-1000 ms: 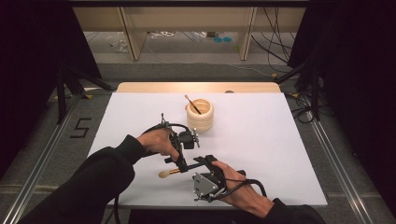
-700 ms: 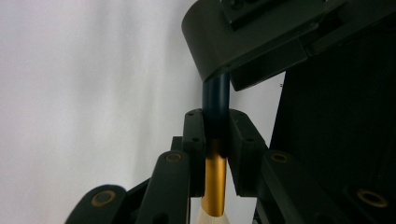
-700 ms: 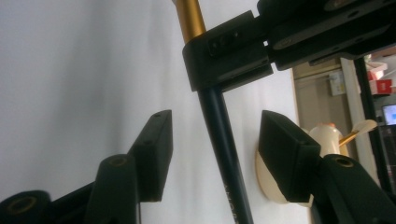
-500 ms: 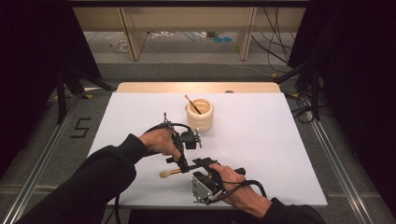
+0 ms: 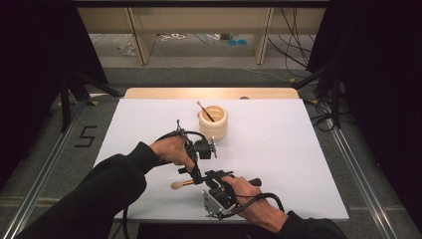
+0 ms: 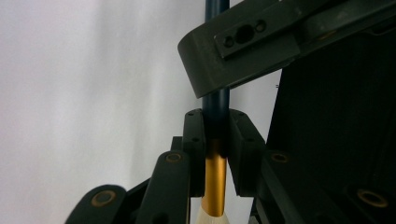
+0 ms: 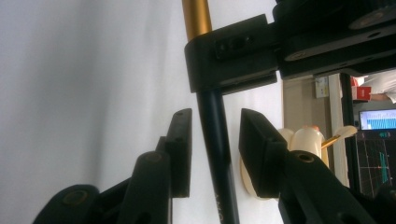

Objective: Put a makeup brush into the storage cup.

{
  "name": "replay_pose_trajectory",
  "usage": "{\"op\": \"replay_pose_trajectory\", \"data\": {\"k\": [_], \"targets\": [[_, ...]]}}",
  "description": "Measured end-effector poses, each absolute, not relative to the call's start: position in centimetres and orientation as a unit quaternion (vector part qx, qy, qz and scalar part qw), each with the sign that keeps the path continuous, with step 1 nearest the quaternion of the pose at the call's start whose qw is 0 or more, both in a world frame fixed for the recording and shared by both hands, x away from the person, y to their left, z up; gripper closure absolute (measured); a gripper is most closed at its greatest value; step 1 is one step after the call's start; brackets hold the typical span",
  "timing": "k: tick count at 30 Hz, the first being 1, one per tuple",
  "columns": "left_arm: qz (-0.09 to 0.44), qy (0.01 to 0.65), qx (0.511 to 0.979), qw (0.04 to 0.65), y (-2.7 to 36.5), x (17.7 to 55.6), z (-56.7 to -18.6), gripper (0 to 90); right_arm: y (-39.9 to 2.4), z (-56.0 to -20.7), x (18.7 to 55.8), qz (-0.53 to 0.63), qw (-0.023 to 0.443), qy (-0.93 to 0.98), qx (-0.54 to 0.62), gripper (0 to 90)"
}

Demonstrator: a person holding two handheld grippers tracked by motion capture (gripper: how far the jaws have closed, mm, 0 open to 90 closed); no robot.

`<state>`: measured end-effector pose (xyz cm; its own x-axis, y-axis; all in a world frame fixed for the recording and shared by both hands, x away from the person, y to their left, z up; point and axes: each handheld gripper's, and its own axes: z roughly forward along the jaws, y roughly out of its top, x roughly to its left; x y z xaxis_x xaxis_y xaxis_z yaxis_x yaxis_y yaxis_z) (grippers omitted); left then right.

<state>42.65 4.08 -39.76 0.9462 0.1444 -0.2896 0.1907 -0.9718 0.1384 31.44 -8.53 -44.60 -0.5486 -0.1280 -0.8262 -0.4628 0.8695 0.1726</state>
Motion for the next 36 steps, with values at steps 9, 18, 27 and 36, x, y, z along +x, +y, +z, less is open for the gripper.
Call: {"op": "replay_pose_trajectory", "data": {"k": [9, 18, 27, 36], "targets": [[-0.141, 0.083, 0.983, 0.079, 3.9, 42.63, -39.76, 78.2, -8.47, -44.9, 31.28, 0.19, 0.435, 0.865, -0.165, 72.4], [-0.144, 0.082, 0.983, 0.076, 3.75, 42.59, -39.8, 78.1, -8.37, -45.01, 31.14, 0.179, 0.437, 0.866, -0.166, 76.8], [-0.144, 0.084, 0.983, 0.078, 3.74, 42.6, -39.7, 78.0, -8.39, -45.07, 31.08, 0.174, 0.437, 0.865, -0.175, 78.6], [-0.143, 0.08, 0.983, 0.086, 3.76, 42.43, -39.43, 67.8, -8.59, -44.75, 31.28, 0.165, 0.443, 0.863, -0.177, 79.0]]}}
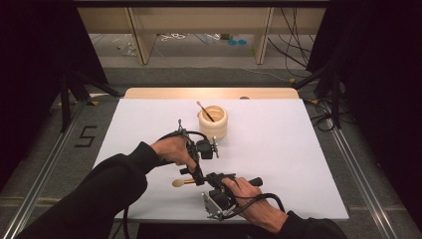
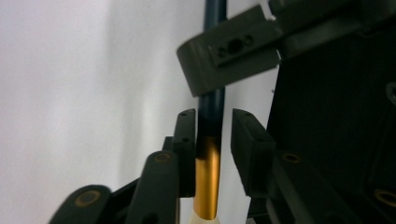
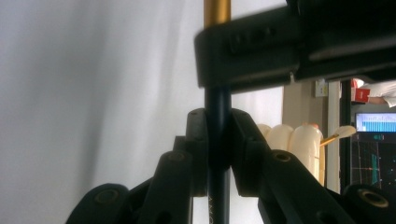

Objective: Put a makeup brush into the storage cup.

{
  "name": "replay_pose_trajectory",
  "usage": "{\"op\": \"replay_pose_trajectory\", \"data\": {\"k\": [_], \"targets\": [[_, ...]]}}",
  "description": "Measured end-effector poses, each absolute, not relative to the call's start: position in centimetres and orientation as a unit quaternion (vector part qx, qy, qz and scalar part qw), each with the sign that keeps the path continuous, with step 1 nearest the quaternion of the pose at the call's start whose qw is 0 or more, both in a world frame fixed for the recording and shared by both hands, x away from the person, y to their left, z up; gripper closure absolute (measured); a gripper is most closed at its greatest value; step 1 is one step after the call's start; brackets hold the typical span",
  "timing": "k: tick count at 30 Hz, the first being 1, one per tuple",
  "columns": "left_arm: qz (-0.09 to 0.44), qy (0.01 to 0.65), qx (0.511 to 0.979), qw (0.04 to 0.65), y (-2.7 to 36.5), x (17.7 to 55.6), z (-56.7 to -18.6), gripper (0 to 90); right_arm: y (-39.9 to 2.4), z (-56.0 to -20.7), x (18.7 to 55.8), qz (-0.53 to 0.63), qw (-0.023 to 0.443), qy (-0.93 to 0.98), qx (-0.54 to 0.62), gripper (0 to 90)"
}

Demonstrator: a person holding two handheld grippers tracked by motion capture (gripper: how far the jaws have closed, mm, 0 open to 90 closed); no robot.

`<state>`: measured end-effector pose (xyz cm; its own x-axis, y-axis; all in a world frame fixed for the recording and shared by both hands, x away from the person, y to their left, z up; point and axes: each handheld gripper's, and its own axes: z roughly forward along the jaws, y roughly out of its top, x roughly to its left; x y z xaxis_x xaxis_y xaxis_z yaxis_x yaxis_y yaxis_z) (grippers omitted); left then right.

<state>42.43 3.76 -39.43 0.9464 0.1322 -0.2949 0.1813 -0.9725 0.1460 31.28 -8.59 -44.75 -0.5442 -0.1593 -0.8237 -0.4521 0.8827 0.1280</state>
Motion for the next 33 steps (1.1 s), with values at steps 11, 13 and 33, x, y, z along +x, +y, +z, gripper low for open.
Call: {"op": "replay_pose_trajectory", "data": {"k": [11, 13, 33], "targets": [[-0.099, 0.079, 0.984, 0.125, 5.0, 42.6, -38.1, 50.1, -9.1, -44.5, 31.5, 0.177, 0.441, 0.865, -0.158, 79.0], [-0.088, 0.084, 0.983, 0.14, 5.4, 42.6, -37.7, 47.6, -9.3, -44.3, 31.8, 0.178, 0.443, 0.864, -0.162, 79.0], [0.068, 0.213, 0.905, 0.361, 11.3, 41.2, -36.0, 29.3, -12.8, -42.9, 34.9, 0.282, 0.381, 0.881, 0.004, 79.0]]}}
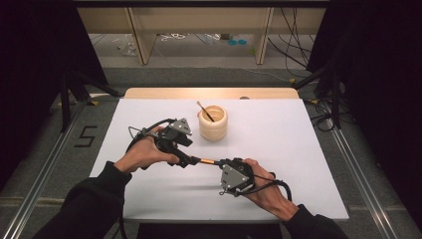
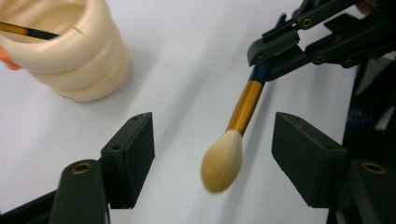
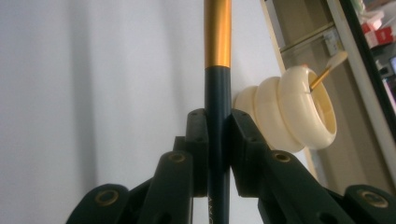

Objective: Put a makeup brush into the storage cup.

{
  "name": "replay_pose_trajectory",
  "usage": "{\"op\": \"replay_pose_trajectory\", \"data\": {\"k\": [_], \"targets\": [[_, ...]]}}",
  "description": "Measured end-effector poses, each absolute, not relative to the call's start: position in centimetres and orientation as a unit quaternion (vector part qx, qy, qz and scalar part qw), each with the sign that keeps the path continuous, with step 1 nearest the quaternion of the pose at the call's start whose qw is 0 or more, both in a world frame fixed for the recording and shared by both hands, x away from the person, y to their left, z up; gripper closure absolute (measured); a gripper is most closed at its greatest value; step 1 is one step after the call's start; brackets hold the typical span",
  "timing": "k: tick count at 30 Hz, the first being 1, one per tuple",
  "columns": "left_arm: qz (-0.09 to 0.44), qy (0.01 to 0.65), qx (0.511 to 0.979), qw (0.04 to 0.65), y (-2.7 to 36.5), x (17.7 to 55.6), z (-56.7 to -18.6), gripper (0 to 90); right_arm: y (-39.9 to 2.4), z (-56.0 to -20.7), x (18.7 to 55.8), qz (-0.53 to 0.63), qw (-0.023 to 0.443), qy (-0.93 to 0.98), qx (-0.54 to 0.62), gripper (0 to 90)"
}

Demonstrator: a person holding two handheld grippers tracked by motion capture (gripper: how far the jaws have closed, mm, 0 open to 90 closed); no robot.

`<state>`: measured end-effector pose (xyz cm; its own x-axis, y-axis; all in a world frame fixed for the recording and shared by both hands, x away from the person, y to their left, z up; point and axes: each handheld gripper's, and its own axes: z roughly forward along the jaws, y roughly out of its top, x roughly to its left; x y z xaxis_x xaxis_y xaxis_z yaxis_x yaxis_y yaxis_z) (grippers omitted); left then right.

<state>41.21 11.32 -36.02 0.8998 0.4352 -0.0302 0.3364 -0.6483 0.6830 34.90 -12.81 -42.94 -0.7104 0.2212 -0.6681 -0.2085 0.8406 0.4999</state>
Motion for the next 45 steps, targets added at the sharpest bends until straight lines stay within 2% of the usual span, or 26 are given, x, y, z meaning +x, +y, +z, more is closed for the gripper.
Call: {"op": "replay_pose_trajectory", "data": {"k": [12, 26, 39, 40, 41, 45], "targets": [[0.089, 0.284, 0.844, 0.446, 13.5, 40.4, -37.7, 26.5, -15.4, -41.9, 37.0, 0.367, 0.32, 0.868, 0.1, 79.0], [0.076, 0.315, 0.783, 0.53, 13.2, 39.8, -39.2, 26.5, -16.6, -41.4, 38.1, 0.493, 0.233, 0.815, 0.195, 79.0], [0.081, 0.325, 0.755, 0.563, 12.4, 39.6, -39.1, 27.3, -15.7, -42.0, 38.5, 0.552, 0.17, 0.78, 0.242, 79.0], [0.083, 0.324, 0.756, 0.563, 12.3, 39.7, -39.1, 27.3, -15.6, -42.0, 38.6, 0.557, 0.176, 0.775, 0.24, 78.9], [0.082, 0.325, 0.754, 0.565, 12.2, 39.8, -39.1, 27.4, -15.5, -42.1, 38.6, 0.561, 0.156, 0.775, 0.246, 79.0], [0.076, 0.333, 0.746, 0.572, 11.9, 39.9, -39.2, 27.9, -15.2, -42.6, 38.7, 0.566, 0.14, 0.769, 0.26, 79.0]]}}
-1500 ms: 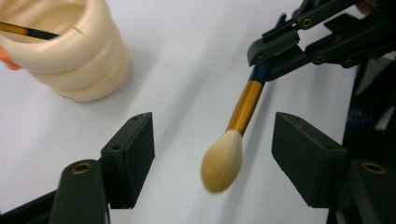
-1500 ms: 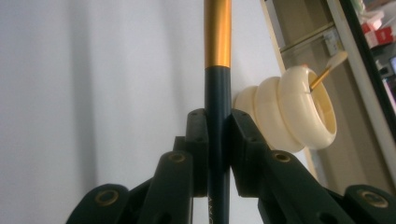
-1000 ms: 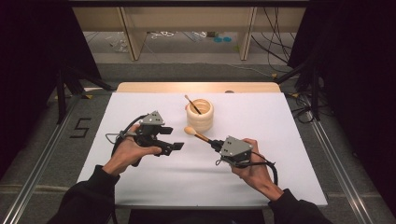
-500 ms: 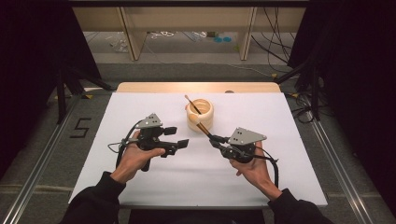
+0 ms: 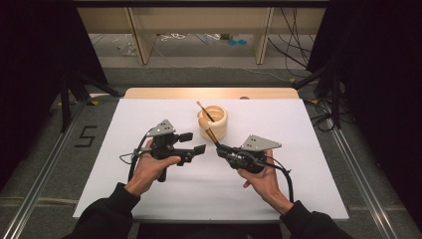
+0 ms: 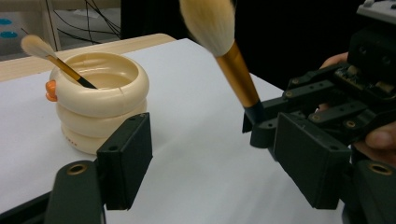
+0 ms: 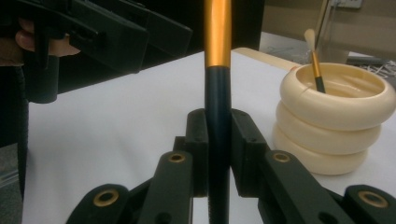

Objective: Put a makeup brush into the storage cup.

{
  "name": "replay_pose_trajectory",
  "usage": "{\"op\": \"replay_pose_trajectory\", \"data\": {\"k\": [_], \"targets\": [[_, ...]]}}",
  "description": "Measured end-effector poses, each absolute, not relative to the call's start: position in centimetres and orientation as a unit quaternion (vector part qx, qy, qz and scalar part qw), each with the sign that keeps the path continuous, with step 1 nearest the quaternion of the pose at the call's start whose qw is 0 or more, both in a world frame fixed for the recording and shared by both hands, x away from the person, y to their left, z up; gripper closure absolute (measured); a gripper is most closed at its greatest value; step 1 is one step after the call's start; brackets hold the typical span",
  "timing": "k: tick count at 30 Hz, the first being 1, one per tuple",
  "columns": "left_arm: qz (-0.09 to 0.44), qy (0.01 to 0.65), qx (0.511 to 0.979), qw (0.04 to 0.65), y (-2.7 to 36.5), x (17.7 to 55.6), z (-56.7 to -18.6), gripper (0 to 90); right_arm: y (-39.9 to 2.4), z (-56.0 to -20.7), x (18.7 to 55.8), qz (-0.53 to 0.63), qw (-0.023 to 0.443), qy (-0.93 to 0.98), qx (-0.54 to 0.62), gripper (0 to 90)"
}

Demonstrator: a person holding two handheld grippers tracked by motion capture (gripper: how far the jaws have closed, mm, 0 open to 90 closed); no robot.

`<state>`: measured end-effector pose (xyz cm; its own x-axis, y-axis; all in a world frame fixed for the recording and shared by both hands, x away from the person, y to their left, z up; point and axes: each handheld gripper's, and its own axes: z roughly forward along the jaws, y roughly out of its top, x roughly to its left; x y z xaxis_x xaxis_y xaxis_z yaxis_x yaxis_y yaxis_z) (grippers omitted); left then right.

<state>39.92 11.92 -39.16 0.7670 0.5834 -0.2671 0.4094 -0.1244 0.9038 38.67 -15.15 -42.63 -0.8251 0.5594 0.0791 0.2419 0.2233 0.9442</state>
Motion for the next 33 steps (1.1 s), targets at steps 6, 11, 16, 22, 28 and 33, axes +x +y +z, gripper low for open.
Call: {"op": "replay_pose_trajectory", "data": {"k": [6, 11, 16, 22, 28, 33], "targets": [[0.067, 0.338, 0.736, 0.583, 11.4, 40.2, -39.3, 29.0, -14.8, -42.8, 38.7, 0.572, 0.136, 0.766, 0.259, 79.0], [0.065, 0.34, 0.733, 0.586, 10.8, 40.3, -39.5, 30.3, -14.6, -42.7, 38.6, 0.577, 0.131, 0.763, 0.26, 79.0], [0.06, 0.348, 0.726, 0.591, 10.3, 40.4, -39.5, 32.6, -14.4, -42.7, 38.5, 0.575, 0.137, 0.762, 0.263, 79.0], [0.048, 0.352, 0.718, 0.599, 10.0, 40.6, -39.5, 36.7, -14.2, -42.7, 38.4, 0.579, 0.135, 0.76, 0.262, 78.9], [0.048, 0.353, 0.714, 0.602, 9.8, 40.8, -39.6, 39.7, -14.0, -42.7, 38.4, 0.581, 0.142, 0.757, 0.264, 78.9], [0.048, 0.354, 0.708, 0.609, 9.7, 40.9, -39.5, 43.4, -14.0, -42.7, 38.4, 0.58, 0.136, 0.759, 0.262, 78.9]]}}
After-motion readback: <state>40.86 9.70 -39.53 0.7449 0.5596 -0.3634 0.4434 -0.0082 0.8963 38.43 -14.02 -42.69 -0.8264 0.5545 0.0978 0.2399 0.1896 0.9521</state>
